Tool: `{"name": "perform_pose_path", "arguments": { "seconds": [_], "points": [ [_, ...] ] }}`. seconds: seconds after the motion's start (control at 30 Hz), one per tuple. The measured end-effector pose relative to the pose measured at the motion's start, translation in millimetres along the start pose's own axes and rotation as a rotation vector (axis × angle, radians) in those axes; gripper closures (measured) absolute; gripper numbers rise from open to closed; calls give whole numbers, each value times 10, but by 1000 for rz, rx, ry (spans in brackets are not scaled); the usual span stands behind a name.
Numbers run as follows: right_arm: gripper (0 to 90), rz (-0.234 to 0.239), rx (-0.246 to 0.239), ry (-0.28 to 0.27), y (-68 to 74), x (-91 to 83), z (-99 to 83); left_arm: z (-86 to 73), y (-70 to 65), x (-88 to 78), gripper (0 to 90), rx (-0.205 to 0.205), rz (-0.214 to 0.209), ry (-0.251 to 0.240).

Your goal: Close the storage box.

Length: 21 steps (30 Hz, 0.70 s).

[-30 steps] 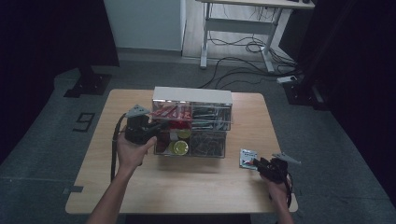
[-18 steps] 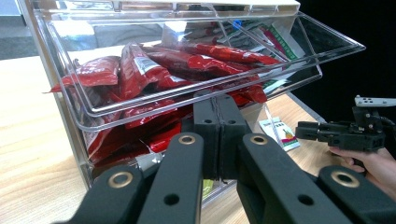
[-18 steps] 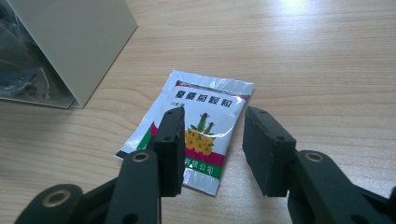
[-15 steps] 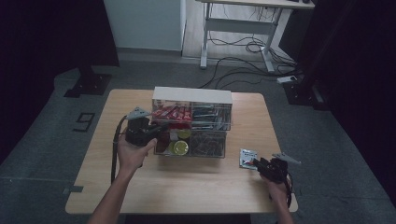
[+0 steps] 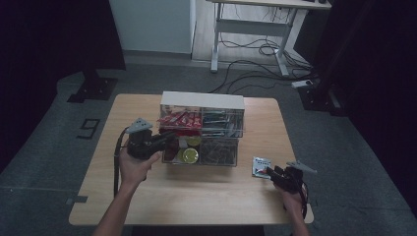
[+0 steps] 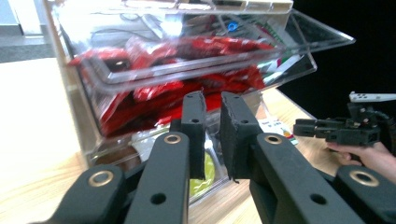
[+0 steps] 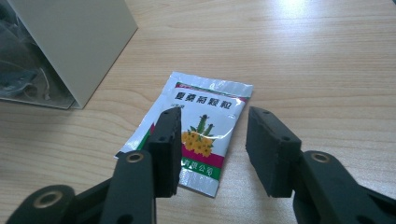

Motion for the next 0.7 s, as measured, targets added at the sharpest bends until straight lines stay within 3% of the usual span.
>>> {"name": "perform_pose_path", "arguments": {
  "seconds": [0.3,0.6,0.7],
  "points": [
    [483,-1,-12,-14,35,-12,5,-249,100,-25,704,20,35,2],
    [450,30,-85,-31,223,-12,30,-480,144,13,622,48,36,24],
    [448,43,-99,-38,265,-10,32,-585,172,59,594,40,36,36]
  ]
}}
Point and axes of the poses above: each handheld gripper's, and its own axes: x roughly forward along the jaws, z roughly out of its top, y roughly to its left, the point moved 4 cm from there along x, roughly forward along the jaws, and after that the axes turned 5 degrees about z, right-handed, at the moved point
